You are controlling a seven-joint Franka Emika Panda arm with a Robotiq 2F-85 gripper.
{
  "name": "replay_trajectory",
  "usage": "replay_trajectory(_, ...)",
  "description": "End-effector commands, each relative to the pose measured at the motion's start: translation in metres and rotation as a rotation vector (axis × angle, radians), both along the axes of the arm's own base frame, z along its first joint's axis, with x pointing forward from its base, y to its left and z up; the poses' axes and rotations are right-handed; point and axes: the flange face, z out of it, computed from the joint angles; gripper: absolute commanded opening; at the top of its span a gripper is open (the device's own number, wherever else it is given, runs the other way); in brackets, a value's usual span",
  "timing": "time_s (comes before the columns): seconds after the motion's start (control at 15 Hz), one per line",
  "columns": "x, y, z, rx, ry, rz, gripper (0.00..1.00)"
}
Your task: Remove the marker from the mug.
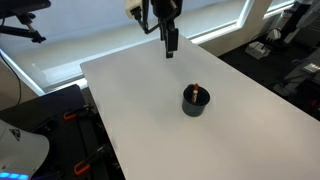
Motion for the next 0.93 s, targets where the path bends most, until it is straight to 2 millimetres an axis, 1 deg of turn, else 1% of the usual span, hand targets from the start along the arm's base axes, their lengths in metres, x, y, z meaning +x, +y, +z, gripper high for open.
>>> replay_trajectory(0.0, 0.0, 0.0, 0.001, 0.0, 0.0, 0.0, 1.0)
replay_trajectory(0.07, 0.0, 0.0, 0.001, 0.0, 0.0, 0.0, 1.0)
replay_trajectory(0.2, 0.008, 0.003, -0.007, -0.012, 0.011, -0.003, 1.0)
replay_trajectory(0.4, 0.02, 0.008, -0.024, -0.034, 0.034, -0.002, 1.0)
replay_trajectory(0.6, 0.039, 0.012, -0.043, -0.076, 0.054, -0.018, 1.0)
replay_trajectory(0.87, 0.073, 0.01, -0.067, -0.135, 0.068, -0.08, 1.0)
